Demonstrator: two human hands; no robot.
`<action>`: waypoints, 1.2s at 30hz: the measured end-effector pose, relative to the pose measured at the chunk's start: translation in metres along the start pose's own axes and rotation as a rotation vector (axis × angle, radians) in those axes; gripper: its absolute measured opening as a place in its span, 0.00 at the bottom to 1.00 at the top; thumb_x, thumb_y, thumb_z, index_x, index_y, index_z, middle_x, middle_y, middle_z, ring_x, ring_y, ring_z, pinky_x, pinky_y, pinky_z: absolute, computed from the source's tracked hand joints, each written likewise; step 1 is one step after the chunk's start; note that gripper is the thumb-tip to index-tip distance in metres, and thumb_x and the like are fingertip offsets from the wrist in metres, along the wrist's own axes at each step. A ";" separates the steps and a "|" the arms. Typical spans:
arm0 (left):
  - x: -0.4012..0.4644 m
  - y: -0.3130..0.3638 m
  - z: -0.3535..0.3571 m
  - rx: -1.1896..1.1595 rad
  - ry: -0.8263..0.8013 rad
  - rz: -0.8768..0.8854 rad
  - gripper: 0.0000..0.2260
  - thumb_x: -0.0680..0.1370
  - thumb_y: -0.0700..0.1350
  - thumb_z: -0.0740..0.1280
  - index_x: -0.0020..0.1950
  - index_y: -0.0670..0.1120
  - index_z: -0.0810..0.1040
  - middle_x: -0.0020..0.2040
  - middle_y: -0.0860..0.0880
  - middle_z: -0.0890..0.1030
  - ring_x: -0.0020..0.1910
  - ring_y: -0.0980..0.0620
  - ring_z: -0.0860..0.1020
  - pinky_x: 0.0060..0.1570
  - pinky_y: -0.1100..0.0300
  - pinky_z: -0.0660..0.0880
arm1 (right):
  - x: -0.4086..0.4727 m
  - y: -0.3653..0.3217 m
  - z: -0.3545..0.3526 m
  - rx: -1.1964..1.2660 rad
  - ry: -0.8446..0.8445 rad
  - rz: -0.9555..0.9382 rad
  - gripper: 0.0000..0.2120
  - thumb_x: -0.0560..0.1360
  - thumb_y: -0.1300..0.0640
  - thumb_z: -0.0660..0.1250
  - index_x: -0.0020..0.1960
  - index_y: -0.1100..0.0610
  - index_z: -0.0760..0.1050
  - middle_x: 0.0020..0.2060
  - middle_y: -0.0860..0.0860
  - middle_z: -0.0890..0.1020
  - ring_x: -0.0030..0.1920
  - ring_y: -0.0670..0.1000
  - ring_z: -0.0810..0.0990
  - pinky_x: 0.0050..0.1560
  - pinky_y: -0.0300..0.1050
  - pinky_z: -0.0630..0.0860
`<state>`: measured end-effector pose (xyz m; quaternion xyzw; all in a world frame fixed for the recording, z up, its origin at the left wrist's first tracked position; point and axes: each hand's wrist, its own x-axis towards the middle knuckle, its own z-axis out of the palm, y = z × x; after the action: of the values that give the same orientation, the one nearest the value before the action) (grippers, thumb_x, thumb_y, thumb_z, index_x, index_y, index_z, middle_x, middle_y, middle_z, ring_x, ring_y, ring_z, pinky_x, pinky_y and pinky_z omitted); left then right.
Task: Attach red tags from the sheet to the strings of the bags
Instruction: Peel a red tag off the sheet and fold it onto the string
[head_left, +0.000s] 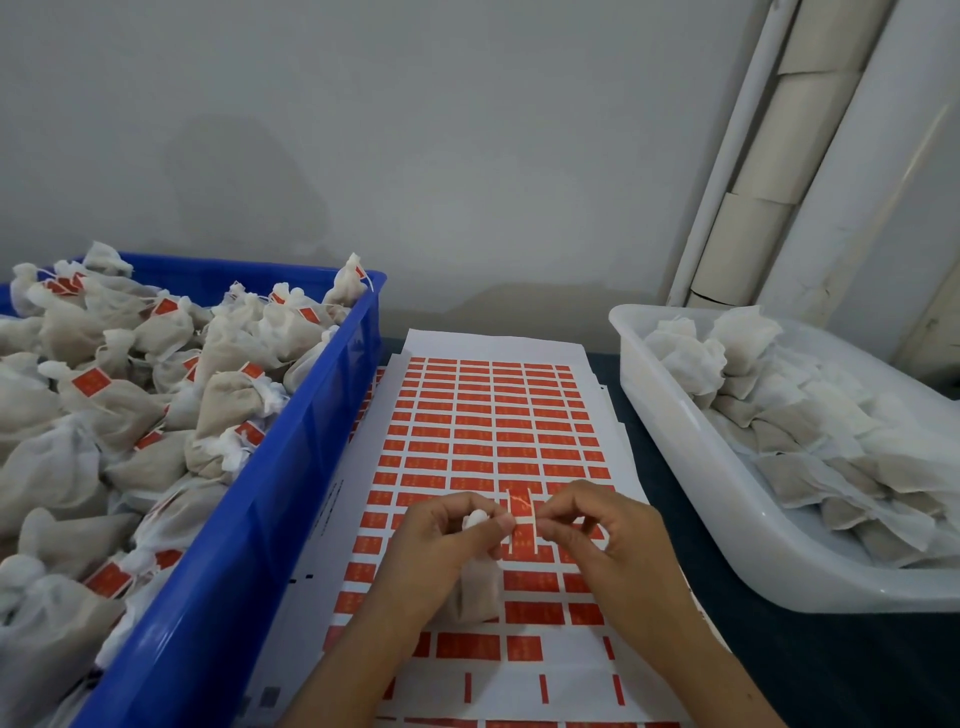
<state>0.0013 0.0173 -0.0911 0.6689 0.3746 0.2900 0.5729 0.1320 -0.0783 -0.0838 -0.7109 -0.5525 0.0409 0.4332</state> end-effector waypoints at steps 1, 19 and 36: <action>0.000 0.000 0.000 0.009 0.010 0.005 0.04 0.72 0.50 0.70 0.37 0.53 0.80 0.34 0.62 0.81 0.38 0.64 0.78 0.32 0.75 0.67 | 0.000 -0.001 0.000 0.008 0.013 -0.003 0.13 0.73 0.55 0.67 0.36 0.38 0.72 0.35 0.32 0.78 0.47 0.35 0.75 0.45 0.22 0.69; 0.000 -0.002 0.006 0.069 0.099 0.042 0.05 0.71 0.51 0.71 0.36 0.53 0.79 0.34 0.60 0.80 0.38 0.57 0.79 0.32 0.73 0.68 | 0.000 -0.003 0.000 0.081 0.052 -0.006 0.13 0.73 0.58 0.68 0.37 0.40 0.73 0.35 0.35 0.78 0.46 0.36 0.76 0.45 0.22 0.69; -0.002 0.002 0.005 0.075 0.052 0.087 0.05 0.72 0.49 0.71 0.37 0.52 0.79 0.36 0.57 0.80 0.39 0.56 0.78 0.35 0.72 0.68 | 0.005 0.002 0.001 0.201 -0.039 0.098 0.04 0.70 0.50 0.69 0.43 0.44 0.76 0.42 0.38 0.80 0.47 0.36 0.77 0.44 0.25 0.72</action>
<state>0.0049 0.0130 -0.0902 0.6978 0.3703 0.3178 0.5244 0.1352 -0.0741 -0.0836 -0.6893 -0.5184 0.1310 0.4888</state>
